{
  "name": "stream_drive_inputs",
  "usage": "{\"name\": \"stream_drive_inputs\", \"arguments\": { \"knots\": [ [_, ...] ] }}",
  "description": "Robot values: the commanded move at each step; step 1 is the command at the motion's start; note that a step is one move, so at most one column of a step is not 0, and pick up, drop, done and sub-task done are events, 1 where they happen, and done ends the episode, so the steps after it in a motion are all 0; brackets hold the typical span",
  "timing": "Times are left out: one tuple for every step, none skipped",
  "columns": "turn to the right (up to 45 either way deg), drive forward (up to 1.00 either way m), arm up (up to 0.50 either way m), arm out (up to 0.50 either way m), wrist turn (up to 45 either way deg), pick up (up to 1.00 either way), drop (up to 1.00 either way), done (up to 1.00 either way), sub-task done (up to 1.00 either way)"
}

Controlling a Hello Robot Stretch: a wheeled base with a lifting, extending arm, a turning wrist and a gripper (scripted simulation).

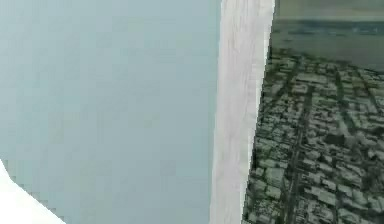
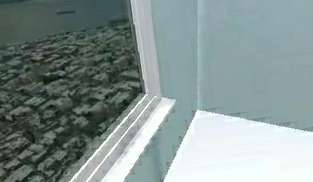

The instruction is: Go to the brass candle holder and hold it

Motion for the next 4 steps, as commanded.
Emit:
{"name": "stream_drive_inputs", "arguments": {
  "knots": [
    [-45.0,0.0,0.0,0.0,0.0,0.0,0.0,0.0,0.0],
    [-45.0,0.0,0.0,0.0,0.0,0.0,0.0,0.0,0.0],
    [-45.0,0.0,0.0,0.0,0.0,0.0,0.0,0.0,0.0],
    [-18.0,0.0,0.0,0.0,0.0,0.0,0.0,0.0,0.0]
  ]
}}
